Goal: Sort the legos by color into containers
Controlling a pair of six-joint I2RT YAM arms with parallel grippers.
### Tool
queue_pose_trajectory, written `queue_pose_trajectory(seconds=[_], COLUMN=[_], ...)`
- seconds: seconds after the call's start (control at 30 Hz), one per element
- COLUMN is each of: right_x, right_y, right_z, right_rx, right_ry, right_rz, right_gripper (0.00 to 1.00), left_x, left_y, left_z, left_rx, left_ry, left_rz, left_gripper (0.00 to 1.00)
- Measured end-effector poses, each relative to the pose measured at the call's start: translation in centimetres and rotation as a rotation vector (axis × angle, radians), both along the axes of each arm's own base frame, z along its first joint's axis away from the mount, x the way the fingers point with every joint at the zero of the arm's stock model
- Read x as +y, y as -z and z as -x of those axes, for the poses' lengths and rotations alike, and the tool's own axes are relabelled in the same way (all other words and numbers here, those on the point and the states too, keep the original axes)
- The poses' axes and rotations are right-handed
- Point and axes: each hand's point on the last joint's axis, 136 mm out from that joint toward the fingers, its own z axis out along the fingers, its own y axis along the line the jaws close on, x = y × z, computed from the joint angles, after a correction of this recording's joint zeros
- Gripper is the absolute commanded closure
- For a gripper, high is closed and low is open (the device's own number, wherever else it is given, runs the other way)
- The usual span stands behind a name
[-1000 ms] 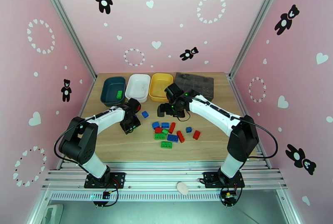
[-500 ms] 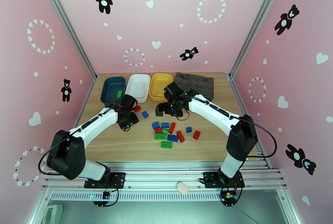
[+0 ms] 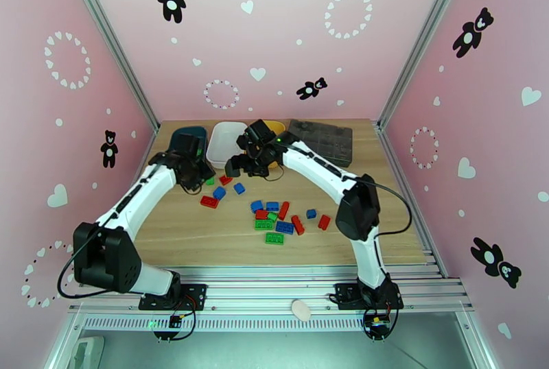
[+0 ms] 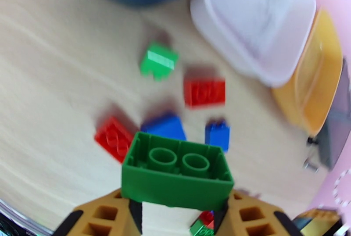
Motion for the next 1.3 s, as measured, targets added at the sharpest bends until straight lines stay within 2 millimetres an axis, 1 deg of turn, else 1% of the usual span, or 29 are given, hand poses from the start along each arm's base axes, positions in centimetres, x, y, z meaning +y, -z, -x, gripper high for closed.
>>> queue_pose_trajectory(seconds=[0.07,0.23,0.37,0.47,0.53,0.57,0.63,0.7,0.77,0.83,0.93,1.03,1.13,1.23,1.3], right_x=[0.3,0.2,0.0,-0.1,-0.2,-0.3,-0.4,-0.6,-0.8,-0.9,-1.4,-1.9,-2.7,-4.1,-5.2], right_y=[0.0,-0.1,0.0,0.1,0.1,0.1,0.2,0.4,0.5,0.7,1.0,1.5,3.1,5.1,6.3], right_z=[-0.2,-0.4,-0.4,-0.5,-0.5,-0.6,-0.6,-0.7,-0.8,-0.9,-1.1,-1.3,-1.3,-0.8,-0.2], right_rx=[0.001,0.006,0.012,0.013,0.013,0.011,0.010,0.007,0.003,0.000,-0.007,-0.015,-0.008,0.015,0.032], right_ry=[-0.005,-0.004,0.001,0.005,0.008,0.010,0.016,0.023,0.031,0.038,0.052,0.068,0.087,0.103,0.112], right_rz=[-0.005,-0.001,0.006,0.010,0.014,0.017,0.024,0.035,0.047,0.060,0.085,0.115,0.165,0.229,0.268], right_gripper=[0.09,0.09,0.09,0.09,0.09,0.09,0.09,0.09,0.09,0.09,0.09,0.09,0.09,0.09,0.10], left_x=[1.3,4.6,7.2,8.6,9.0,9.1,9.1,9.1,8.9,8.5,7.5,5.9,3.9,2.2,1.2], left_y=[-0.3,-0.5,0.1,0.9,1.4,1.5,1.5,1.3,1.2,1.1,0.8,0.1,-0.3,0.3,1.5], left_z=[-1.6,-5.5,-8.3,-10.1,-11.1,-11.4,-11.5,-11.4,-11.2,-10.5,-8.1,-5.7,-3.1,-0.9,0.4], left_rx=[-0.007,-0.009,0.003,0.025,0.034,0.035,0.040,0.040,0.037,0.042,0.053,0.044,0.033,0.042,0.069], left_ry=[-0.025,-0.075,-0.111,-0.125,-0.120,-0.115,-0.105,-0.096,-0.083,-0.065,-0.032,0.019,0.082,0.141,0.175], left_rz=[-0.004,-0.022,-0.034,-0.040,-0.046,-0.049,-0.053,-0.056,-0.061,-0.069,-0.085,-0.103,-0.123,-0.137,-0.145], left_gripper=[0.58,0.58,0.57,0.47,0.40,0.38,0.37,0.35,0.32,0.30,0.28,0.27,0.27,0.27,0.28])
